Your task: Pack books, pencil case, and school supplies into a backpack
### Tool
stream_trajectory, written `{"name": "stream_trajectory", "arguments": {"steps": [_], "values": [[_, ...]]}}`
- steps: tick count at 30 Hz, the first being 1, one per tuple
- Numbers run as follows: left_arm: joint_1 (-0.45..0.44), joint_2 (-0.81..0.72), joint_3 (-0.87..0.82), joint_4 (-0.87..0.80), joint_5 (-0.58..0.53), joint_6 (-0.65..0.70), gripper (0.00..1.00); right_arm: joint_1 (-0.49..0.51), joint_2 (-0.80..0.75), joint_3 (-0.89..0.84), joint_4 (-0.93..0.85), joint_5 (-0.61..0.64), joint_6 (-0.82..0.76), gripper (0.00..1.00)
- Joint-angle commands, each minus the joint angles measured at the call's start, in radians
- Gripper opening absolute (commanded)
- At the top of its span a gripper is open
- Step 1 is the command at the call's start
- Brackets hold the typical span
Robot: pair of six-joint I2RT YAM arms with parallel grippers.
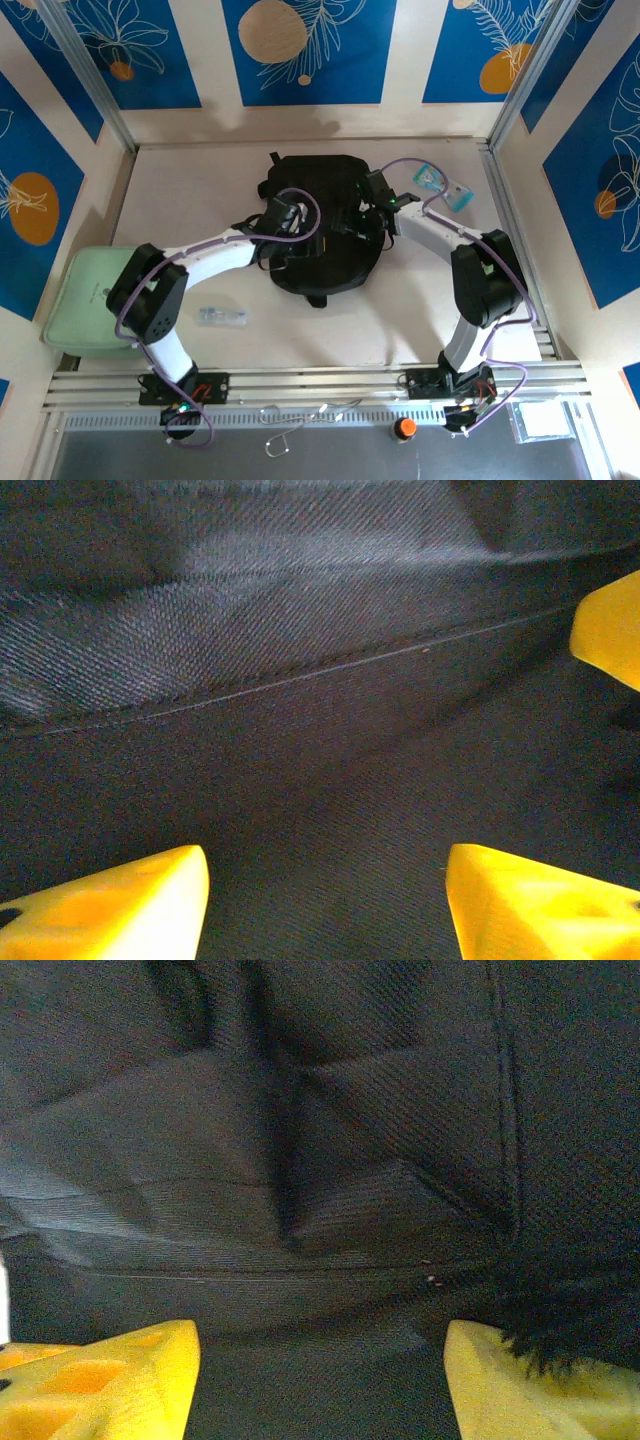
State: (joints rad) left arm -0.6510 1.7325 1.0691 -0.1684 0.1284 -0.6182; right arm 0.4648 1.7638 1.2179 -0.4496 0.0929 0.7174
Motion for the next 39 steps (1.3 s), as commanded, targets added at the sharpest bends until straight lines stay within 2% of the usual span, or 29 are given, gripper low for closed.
{"name": "stream_trajectory", "arguments": {"steps": [1,7,12,15,19,22,26,32,39], "values": [[0.005,0.013,-0.017,0.006,0.023,0.005,0.6,0.012,0.004,-0.011,-0.032,0.008,-0.007,0.66],[0.002,-0.05,-0.21,0.053,0.048,-0.077,0.53,0.051,-0.029,-0.147,-0.002,-0.014,0.017,0.66],[0.001,-0.173,-0.354,0.064,0.043,-0.129,0.53,0.122,-0.101,-0.258,0.018,-0.028,0.065,0.66],[0.001,-0.275,-0.364,0.021,0.013,-0.104,0.56,0.162,-0.169,-0.297,0.048,-0.042,0.067,0.65],[0.001,-0.354,-0.257,-0.074,-0.034,-0.012,0.59,0.159,-0.282,-0.28,0.067,-0.016,0.03,0.65],[0.001,-0.334,-0.127,-0.139,-0.052,0.057,0.59,0.122,-0.363,-0.269,0.101,-0.01,0.0,0.66],[0.001,-0.214,0.067,-0.201,-0.07,0.101,0.56,0.032,-0.399,-0.254,0.118,-0.003,-0.015,0.67],[-0.012,0.01,0.339,-0.302,-0.084,0.094,0.48,-0.092,-0.332,-0.21,0.093,-0.027,-0.04,0.67],[-0.052,0.192,0.542,-0.439,-0.157,0.08,0.39,-0.177,-0.263,-0.201,0.089,-0.073,-0.041,0.66]]}}
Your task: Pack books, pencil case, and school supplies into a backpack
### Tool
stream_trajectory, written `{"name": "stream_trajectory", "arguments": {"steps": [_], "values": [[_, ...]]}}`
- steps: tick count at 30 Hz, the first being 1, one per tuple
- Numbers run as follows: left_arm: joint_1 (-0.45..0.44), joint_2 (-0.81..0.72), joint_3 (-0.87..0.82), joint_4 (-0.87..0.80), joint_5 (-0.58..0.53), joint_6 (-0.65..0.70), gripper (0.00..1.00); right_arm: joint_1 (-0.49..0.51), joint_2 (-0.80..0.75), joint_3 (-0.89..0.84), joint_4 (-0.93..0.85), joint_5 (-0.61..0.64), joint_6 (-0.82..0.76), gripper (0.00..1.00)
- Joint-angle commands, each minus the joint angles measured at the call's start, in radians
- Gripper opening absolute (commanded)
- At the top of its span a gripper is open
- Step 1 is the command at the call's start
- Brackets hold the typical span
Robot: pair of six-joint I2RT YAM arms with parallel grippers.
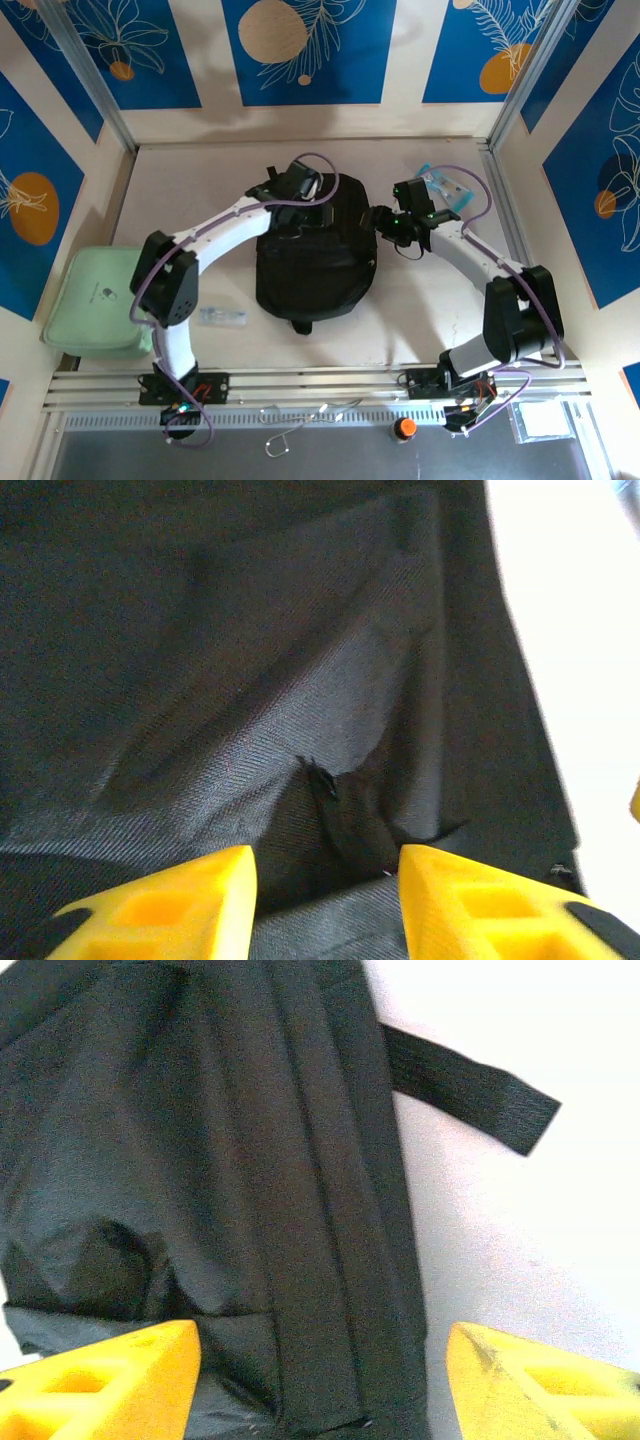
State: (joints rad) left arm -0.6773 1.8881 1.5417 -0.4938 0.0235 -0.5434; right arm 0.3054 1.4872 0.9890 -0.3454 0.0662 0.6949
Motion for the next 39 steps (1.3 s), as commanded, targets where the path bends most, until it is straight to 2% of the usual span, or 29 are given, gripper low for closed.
{"name": "stream_trajectory", "arguments": {"steps": [1,4,14,20,27,31,34,36,39], "values": [[-0.031,0.055,0.089,-0.13,-0.061,0.007,0.38,-0.021,0.018,0.024,-0.012,-0.054,-0.018,0.66],[-0.043,0.101,0.144,-0.17,-0.08,0.009,0.35,-0.024,0.026,0.012,-0.001,-0.062,-0.018,0.66],[-0.065,0.238,0.287,-0.282,-0.17,-0.006,0.35,-0.03,0.038,-0.007,0.014,-0.068,-0.009,0.66],[-0.069,0.309,0.362,-0.307,-0.16,-0.018,0.3,-0.031,0.05,-0.016,0.022,-0.078,-0.005,0.65],[-0.078,0.372,0.43,-0.36,-0.148,-0.026,0.3,-0.025,0.097,-0.017,0.023,-0.099,-0.006,0.65],[-0.08,0.369,0.437,-0.36,-0.145,-0.028,0.21,-0.021,0.153,-0.007,0.007,-0.111,-0.009,0.63],[-0.08,0.346,0.437,-0.352,-0.148,-0.021,0.06,-0.02,0.18,-0.003,0.0,-0.11,-0.006,0.59],[-0.08,0.323,0.433,-0.354,-0.162,-0.014,0.0,-0.019,0.193,-0.001,-0.003,-0.106,-0.003,0.55],[-0.079,0.275,0.407,-0.354,-0.207,0.0,0.0,-0.019,0.208,0.003,-0.015,-0.087,0.006,0.49]]}}
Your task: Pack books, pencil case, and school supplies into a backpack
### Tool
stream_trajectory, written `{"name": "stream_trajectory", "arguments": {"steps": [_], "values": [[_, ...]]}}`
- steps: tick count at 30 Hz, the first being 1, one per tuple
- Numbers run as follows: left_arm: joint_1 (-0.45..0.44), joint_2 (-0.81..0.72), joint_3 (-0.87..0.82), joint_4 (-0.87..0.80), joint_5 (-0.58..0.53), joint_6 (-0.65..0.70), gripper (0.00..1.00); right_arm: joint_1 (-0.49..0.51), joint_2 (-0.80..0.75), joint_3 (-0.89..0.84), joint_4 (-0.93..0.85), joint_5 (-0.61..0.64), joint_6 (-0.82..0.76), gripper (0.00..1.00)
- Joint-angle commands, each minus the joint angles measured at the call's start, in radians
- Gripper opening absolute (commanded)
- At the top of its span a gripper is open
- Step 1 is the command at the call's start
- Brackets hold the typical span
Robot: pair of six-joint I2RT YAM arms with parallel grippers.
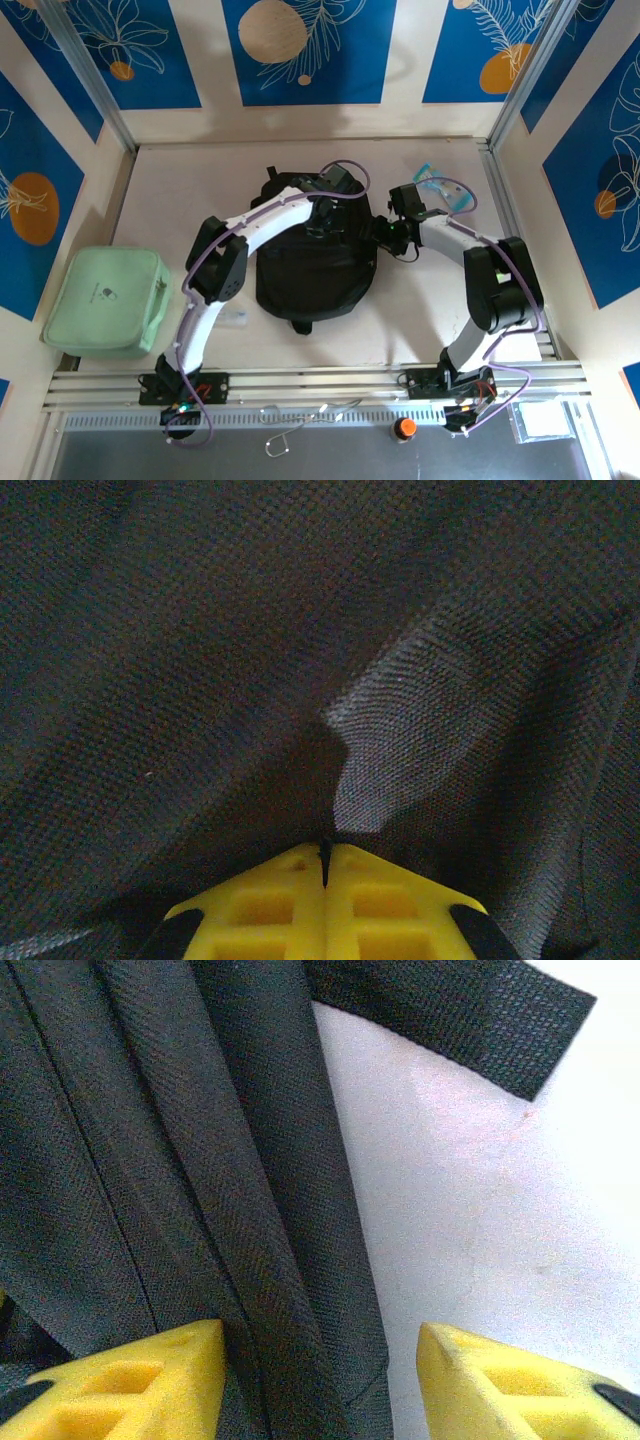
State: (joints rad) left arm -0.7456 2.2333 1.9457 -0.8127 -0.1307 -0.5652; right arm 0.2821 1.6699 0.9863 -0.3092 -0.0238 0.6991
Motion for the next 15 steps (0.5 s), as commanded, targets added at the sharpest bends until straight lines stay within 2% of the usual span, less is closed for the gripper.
{"name": "stream_trajectory", "arguments": {"steps": [1,10,15], "values": [[-0.01,-0.091,-0.016,-0.031,-0.069,0.027,0.0,0.005,0.031,0.009,-0.056,0.014,0.005,0.47],[-0.001,-0.262,-0.214,0.02,-0.187,0.037,0.0,0.005,0.06,0.026,-0.077,0.064,0.023,0.41],[0.032,-0.311,-0.3,0.044,-0.225,0.054,0.0,0.006,0.062,0.029,-0.08,0.074,0.027,0.39]]}}
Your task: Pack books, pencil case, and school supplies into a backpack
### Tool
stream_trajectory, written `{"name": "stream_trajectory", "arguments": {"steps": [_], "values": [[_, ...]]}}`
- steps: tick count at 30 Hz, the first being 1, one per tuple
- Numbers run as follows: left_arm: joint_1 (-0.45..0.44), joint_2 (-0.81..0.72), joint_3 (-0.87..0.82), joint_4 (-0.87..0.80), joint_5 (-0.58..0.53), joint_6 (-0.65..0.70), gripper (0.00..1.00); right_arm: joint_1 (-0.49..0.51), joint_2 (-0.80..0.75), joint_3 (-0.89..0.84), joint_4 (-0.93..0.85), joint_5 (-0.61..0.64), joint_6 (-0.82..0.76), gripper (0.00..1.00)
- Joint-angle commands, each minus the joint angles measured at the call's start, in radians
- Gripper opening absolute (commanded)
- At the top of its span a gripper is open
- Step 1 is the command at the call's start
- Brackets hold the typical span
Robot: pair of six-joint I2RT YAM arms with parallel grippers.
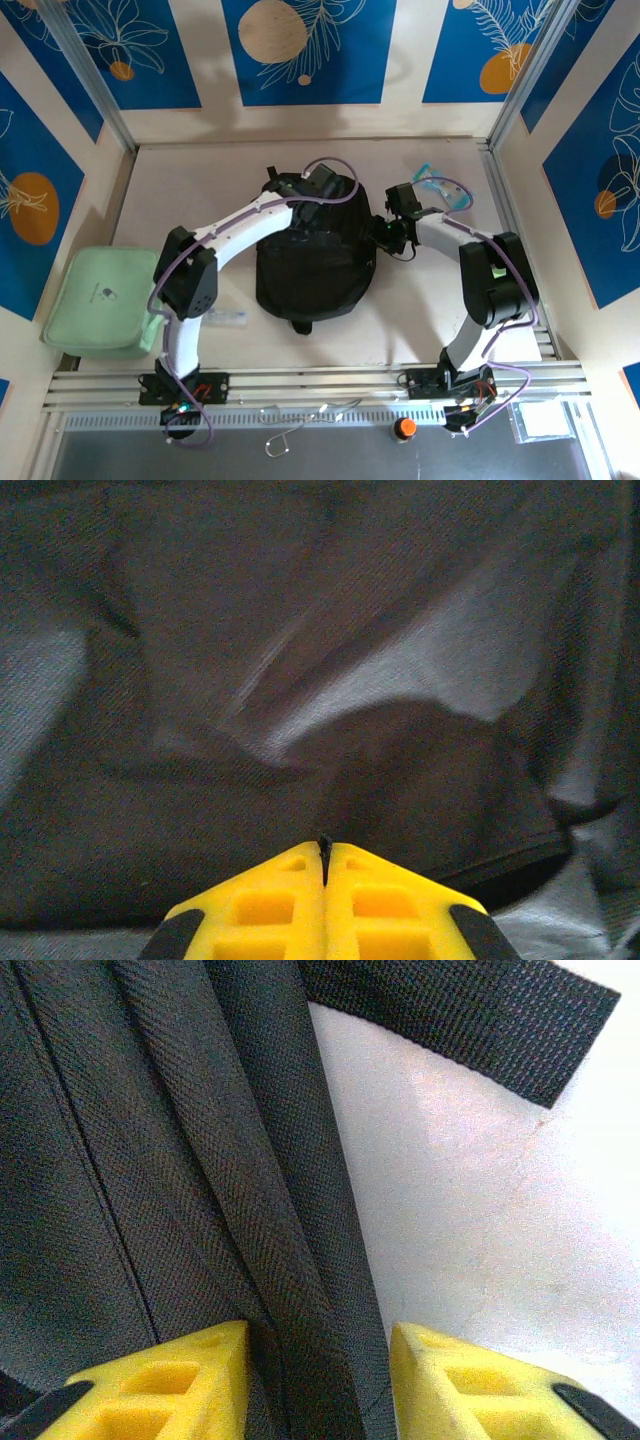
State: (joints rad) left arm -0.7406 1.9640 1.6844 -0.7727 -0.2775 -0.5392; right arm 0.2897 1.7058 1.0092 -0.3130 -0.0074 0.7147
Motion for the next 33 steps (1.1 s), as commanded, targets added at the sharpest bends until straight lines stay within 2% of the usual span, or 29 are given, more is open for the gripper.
{"name": "stream_trajectory", "arguments": {"steps": [1,12,17,21,23,25,26,29,31,33], "values": [[0.04,-0.053,-0.059,0.011,-0.083,0.028,0.0,-0.001,0.027,0.006,-0.078,0.061,0.011,0.37],[0.216,-0.174,-0.284,0.09,-0.089,0.017,0.0,-0.001,0.062,0.053,-0.106,0.124,-0.005,0.32],[0.3,-0.252,-0.398,0.137,-0.012,-0.007,0.0,-0.004,0.117,0.132,-0.079,0.165,-0.055,0.3],[0.311,-0.29,-0.44,0.163,0.049,-0.016,0.0,-0.002,0.177,0.227,-0.045,0.127,-0.105,0.31],[0.312,-0.311,-0.453,0.171,0.068,-0.022,0.09,-0.001,0.181,0.259,-0.045,0.114,-0.115,0.34],[0.318,-0.345,-0.465,0.17,0.073,-0.03,0.27,0.003,0.148,0.267,-0.048,0.097,-0.118,0.41],[0.323,-0.361,-0.47,0.168,0.075,-0.034,0.33,0.007,0.124,0.261,-0.044,0.093,-0.124,0.46],[0.344,-0.425,-0.5,0.168,0.1,-0.037,0.44,0.032,0.032,0.231,-0.051,0.092,-0.136,0.6],[0.359,-0.478,-0.538,0.164,0.101,-0.046,0.61,0.055,-0.028,0.203,-0.074,0.091,-0.136,0.65],[0.371,-0.527,-0.581,0.15,0.077,-0.072,0.72,0.084,-0.074,0.167,-0.091,0.102,-0.115,0.69]]}}
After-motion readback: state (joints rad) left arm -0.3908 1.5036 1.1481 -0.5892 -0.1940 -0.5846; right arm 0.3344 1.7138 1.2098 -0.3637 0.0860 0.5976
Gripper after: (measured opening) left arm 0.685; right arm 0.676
